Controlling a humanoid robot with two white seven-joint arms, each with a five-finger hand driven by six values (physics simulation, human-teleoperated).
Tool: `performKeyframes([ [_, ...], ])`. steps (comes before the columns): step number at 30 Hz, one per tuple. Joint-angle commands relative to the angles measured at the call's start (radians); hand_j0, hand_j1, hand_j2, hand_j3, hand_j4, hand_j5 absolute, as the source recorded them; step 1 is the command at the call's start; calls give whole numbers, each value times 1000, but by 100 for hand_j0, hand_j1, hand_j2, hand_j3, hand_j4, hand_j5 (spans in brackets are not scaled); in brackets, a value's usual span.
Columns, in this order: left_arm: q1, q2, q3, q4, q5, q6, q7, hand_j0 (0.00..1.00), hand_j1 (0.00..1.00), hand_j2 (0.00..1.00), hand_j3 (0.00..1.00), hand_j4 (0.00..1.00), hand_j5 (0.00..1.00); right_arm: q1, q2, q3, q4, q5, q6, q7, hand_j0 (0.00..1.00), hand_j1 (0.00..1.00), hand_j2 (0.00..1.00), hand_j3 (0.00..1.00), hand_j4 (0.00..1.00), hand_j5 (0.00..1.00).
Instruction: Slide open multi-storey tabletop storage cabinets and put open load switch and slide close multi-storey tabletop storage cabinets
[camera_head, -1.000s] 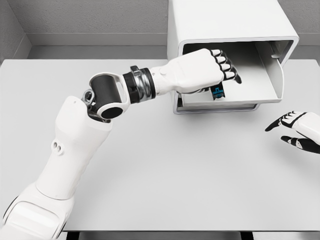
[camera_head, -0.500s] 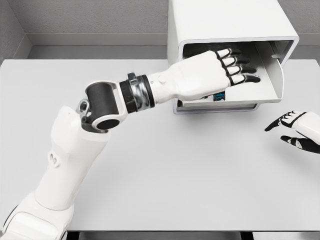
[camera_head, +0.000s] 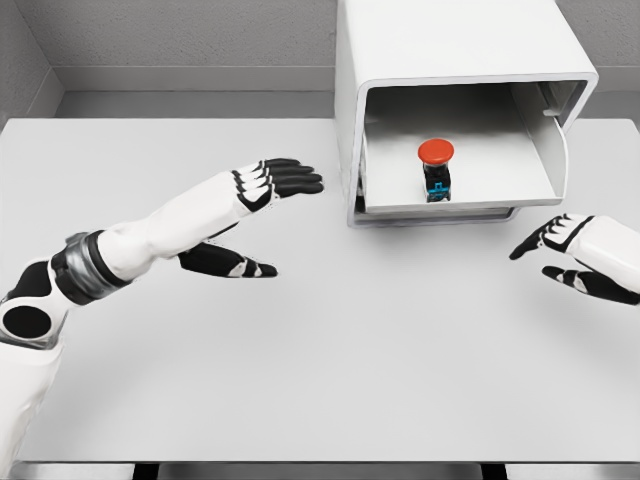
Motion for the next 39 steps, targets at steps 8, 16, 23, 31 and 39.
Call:
performKeyframes([
  [8,31,127,122,383,7,4,-4,100,100,100,100,100,100,-31,9,0,-9,4,1,3,63,63,63,63,63,63],
  [16,40,121,188,476,-11,4,-8,100,100,100,100,100,100,-109,44,58,-8,30,1,18,64,64,64,64,64,64],
  [23,42,107,214,490,-14,4,-11,100,100,100,100,100,100,-155,67,102,-3,41,1,18,64,64,64,64,64,64],
  [31,45,106,214,499,-17,4,-10,100,100,100,100,100,100,-183,79,138,-2,51,1,18,64,64,64,64,64,64],
  [39,49,104,214,498,-17,4,-10,100,100,100,100,100,100,-232,96,187,17,53,1,20,64,64,64,64,64,64],
])
